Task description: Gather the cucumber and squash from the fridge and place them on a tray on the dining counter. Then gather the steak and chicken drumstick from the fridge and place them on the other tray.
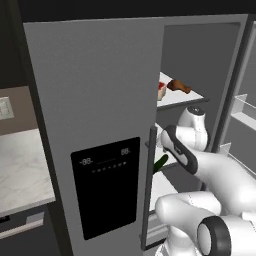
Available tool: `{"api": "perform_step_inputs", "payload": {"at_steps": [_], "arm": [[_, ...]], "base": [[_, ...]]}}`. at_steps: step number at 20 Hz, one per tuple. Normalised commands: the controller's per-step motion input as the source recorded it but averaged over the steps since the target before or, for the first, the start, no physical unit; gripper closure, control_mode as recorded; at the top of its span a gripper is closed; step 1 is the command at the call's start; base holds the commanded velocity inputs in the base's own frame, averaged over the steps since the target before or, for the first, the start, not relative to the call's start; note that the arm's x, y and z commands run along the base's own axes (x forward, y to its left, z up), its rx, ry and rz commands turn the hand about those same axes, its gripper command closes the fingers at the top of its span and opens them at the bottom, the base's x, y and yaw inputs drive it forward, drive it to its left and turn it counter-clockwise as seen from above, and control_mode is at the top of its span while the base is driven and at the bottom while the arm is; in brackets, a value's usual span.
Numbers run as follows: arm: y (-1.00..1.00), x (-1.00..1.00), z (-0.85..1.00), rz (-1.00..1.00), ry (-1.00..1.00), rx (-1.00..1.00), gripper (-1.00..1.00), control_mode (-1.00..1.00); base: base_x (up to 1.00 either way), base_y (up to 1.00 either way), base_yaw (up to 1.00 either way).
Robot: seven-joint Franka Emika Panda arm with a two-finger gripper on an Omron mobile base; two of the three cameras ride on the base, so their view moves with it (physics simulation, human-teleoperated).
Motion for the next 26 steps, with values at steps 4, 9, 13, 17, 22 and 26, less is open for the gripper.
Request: {"api": "perform_step_inputs", "payload": {"at_steps": [4,9,13,17,22,26], "arm": [[0.00,0.17,-0.27,0.00,0.00,0.02,-1.00,-1.00],[0.00,0.20,-0.30,0.00,0.00,0.01,-1.00,-1.00],[0.00,0.17,-0.25,0.00,0.01,0.01,-1.00,-1.00],[0.00,0.11,-0.23,0.00,0.00,0.02,-1.00,-1.00],[0.00,0.17,-0.21,0.00,0.03,0.01,-1.00,-1.00],[0.00,0.23,-0.17,0.00,0.04,0.00,-1.00,-1.00]], "base": [[0.00,0.00,0.00],[0.00,0.00,0.00],[0.00,0.00,0.00],[0.00,0.00,0.00],[0.00,0.00,0.00],[0.00,0.00,0.00]]}}
